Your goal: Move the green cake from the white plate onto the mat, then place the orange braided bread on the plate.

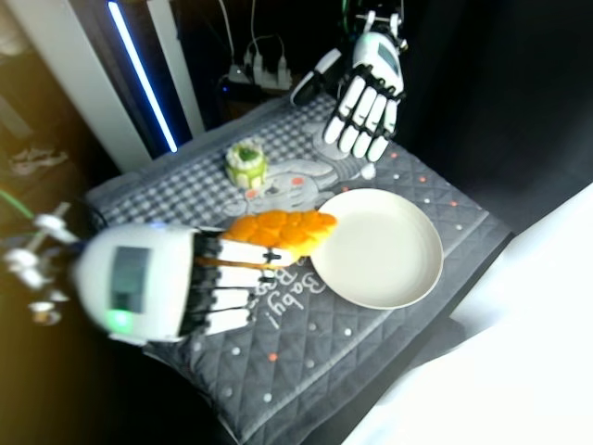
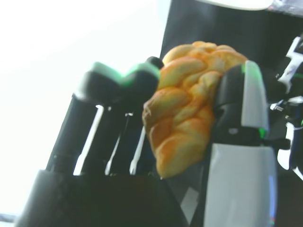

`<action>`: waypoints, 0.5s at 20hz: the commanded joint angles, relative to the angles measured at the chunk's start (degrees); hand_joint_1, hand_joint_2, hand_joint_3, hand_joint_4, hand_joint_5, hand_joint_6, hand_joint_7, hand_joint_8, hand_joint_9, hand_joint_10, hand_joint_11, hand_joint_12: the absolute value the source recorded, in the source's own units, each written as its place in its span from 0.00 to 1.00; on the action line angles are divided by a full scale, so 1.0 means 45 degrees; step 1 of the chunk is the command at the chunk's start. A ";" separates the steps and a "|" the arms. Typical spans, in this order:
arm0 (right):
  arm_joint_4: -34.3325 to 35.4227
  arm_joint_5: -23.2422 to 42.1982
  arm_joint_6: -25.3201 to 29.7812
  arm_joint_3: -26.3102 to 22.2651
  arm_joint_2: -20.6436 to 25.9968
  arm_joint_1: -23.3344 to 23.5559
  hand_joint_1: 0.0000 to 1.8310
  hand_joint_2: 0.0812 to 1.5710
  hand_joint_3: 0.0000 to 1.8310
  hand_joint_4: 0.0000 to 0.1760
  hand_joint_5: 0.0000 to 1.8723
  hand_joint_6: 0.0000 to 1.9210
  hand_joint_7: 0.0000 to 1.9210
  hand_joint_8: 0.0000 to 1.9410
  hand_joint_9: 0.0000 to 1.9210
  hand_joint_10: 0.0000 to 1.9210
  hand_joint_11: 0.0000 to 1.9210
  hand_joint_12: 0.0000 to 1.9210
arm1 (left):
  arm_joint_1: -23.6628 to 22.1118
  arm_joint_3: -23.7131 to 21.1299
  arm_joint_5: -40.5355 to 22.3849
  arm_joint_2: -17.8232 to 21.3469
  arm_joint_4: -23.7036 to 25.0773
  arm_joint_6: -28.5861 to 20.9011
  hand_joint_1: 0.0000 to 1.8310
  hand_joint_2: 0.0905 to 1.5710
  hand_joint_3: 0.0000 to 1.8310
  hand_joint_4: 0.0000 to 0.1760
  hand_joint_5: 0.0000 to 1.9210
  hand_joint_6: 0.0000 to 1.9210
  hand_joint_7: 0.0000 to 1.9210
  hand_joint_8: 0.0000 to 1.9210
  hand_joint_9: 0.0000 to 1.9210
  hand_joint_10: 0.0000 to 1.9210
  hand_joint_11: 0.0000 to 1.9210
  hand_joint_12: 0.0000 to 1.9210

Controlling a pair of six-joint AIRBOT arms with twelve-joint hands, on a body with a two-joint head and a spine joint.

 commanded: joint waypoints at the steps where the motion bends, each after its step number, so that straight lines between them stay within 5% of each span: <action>1: 0.0592 0.1294 0.0084 0.0227 0.0046 0.0226 0.71 0.61 0.00 0.00 0.60 0.32 0.80 0.03 0.78 0.07 0.59 0.48 | -0.0075 -0.0022 -0.1374 -0.0045 -0.0280 -0.0004 0.52 0.45 0.00 0.00 0.22 0.00 0.21 0.00 0.20 0.01 0.00 0.54; 2: 0.0446 0.1032 0.0084 0.0407 -0.0168 0.0437 0.71 0.63 0.00 0.00 0.56 0.43 0.79 0.02 0.77 0.04 0.59 0.44 | -0.0078 -0.0020 -0.1375 -0.0113 -0.0190 -0.0051 0.52 0.45 0.00 0.00 0.23 0.00 0.21 0.00 0.21 0.01 0.00 0.59; 3: 0.0214 0.0766 0.0084 0.0530 -0.0345 0.0691 0.71 0.63 0.00 0.00 0.56 0.42 0.80 0.02 0.77 0.02 0.60 0.42 | -0.0081 -0.0024 -0.1406 -0.0139 -0.0140 -0.0097 0.53 0.47 0.01 0.00 0.25 0.01 0.22 0.00 0.21 0.01 0.00 0.60; 5: -0.0561 -0.0197 0.0071 0.0947 -0.0853 0.1404 0.70 0.64 0.00 0.00 0.56 0.45 0.71 0.17 0.74 0.00 0.55 0.43 | 0.0026 -0.0067 -0.1609 -0.0183 -0.0112 -0.0140 0.50 0.49 0.01 0.00 0.28 0.01 0.24 0.01 0.21 0.00 0.00 0.57; 9: -0.1062 -0.1056 0.0071 0.1793 -0.1772 0.1926 0.69 0.67 0.00 0.00 0.50 0.48 0.60 0.44 0.76 0.01 0.48 0.71 | 0.0135 0.0030 -0.1756 -0.0614 0.0055 -0.0289 0.48 0.56 0.01 0.00 0.40 0.02 0.29 0.00 0.25 0.01 0.00 0.56; 10: -0.1204 -0.1231 0.0071 0.2079 -0.2056 0.2088 0.68 0.68 0.00 0.00 0.50 0.49 0.60 0.44 0.76 0.02 0.47 0.72 | 0.0135 0.0081 -0.1883 -0.0755 0.0112 -0.0321 0.50 0.54 0.00 0.00 0.40 0.02 0.29 0.00 0.25 0.01 0.00 0.57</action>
